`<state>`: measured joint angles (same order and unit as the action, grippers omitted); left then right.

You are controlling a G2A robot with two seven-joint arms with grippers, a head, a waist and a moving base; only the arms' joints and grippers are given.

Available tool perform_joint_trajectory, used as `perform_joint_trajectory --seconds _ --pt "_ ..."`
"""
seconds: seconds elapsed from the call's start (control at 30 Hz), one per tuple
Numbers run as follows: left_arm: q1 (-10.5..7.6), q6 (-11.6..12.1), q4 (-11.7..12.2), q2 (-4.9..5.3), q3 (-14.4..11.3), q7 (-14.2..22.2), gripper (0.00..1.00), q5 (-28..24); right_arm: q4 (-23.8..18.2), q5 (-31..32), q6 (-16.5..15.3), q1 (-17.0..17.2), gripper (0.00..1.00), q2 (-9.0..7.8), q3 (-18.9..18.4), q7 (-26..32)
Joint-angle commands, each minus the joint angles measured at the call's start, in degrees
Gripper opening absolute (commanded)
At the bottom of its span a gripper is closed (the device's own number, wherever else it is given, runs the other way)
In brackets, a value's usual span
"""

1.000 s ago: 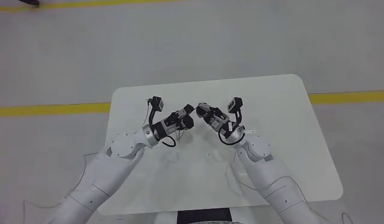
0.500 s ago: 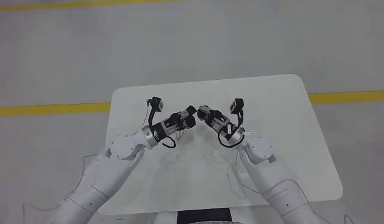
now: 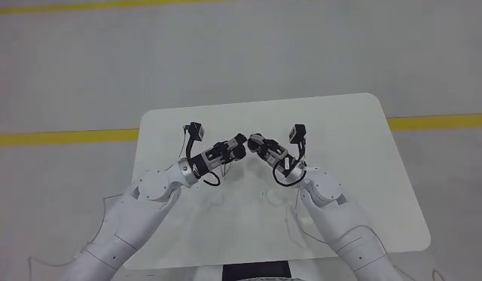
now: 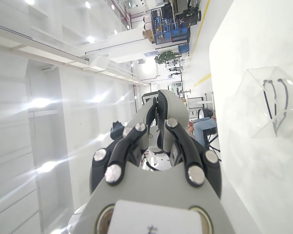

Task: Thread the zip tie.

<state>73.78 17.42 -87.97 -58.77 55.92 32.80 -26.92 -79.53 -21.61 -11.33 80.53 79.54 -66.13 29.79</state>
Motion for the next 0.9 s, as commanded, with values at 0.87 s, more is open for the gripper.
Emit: perform_joint_trajectory --seconds 0.87 --pt "0.12 -0.7 0.48 -0.57 0.88 0.46 0.38 0.31 0.08 2.06 -2.27 -0.16 0.0 -0.51 1.19 0.24"
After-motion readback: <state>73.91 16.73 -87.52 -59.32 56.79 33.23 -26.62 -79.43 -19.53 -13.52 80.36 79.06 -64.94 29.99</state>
